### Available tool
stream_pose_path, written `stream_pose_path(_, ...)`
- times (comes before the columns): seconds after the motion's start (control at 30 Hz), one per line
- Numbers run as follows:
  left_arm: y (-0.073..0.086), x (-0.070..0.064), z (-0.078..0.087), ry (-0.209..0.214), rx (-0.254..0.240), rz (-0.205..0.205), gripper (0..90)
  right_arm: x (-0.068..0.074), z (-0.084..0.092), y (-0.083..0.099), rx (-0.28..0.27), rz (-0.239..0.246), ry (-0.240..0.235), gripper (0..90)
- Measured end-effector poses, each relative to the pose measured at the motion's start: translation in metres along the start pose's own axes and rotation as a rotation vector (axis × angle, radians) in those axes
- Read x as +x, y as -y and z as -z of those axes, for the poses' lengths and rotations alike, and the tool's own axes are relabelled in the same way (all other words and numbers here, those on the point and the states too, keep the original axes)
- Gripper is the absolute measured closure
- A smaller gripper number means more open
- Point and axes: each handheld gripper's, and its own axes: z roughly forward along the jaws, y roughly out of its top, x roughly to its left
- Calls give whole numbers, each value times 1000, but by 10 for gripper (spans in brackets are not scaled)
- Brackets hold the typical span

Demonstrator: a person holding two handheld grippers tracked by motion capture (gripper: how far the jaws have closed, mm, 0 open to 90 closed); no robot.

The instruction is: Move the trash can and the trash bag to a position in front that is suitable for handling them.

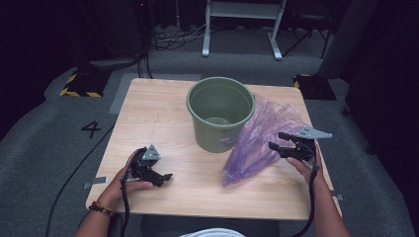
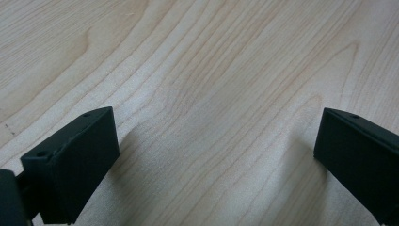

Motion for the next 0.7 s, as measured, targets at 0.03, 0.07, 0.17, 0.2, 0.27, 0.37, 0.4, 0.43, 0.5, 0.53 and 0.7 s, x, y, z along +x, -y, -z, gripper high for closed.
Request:
stream_pose_path(0.03, 0, 0, 0, 0, 0, 0, 3, 6, 0, -6, -13, 11, -23, 313)
stream_pose_path(0.07, 0, 0, 0, -1, -1, 2, 3, 6, 0, -6, -13, 11, -23, 313)
stream_pose_path(0.17, 0, 0, 0, -1, 0, 1, 3, 18, -1, -19, -19, 45, -62, 281)
stream_pose_path(0.2, 0, 0, 0, -1, 0, 1, 3, 18, -1, -19, -19, 45, -62, 281)
stream_pose_path(0.27, 0, 0, 0, 0, 0, 2, 3, 24, -1, -28, -33, 62, -82, 278)
stream_pose_path(0.37, 0, 0, 0, 0, 0, 0, 3, 34, -2, -45, -45, 99, -109, 278)
stream_pose_path(0.4, 0, 0, 0, 0, 0, 0, 3, 34, -2, -45, -45, 99, -109, 278)
stream_pose_path(0.43, 0, 0, 0, 0, -1, 2, 3, 40, -2, -55, -44, 122, -119, 280)
stream_pose_path(0.5, 0, 0, 0, 0, 0, 0, 3, 48, -4, -65, -48, 150, -132, 282)
stream_pose_path(0.53, 0, 0, 0, 0, 0, 0, 3, 48, -4, -65, -48, 150, -132, 282)
stream_pose_path(0.7, 0, 0, 0, 0, 0, 1, 3, 61, -7, -87, -56, 207, -147, 284)
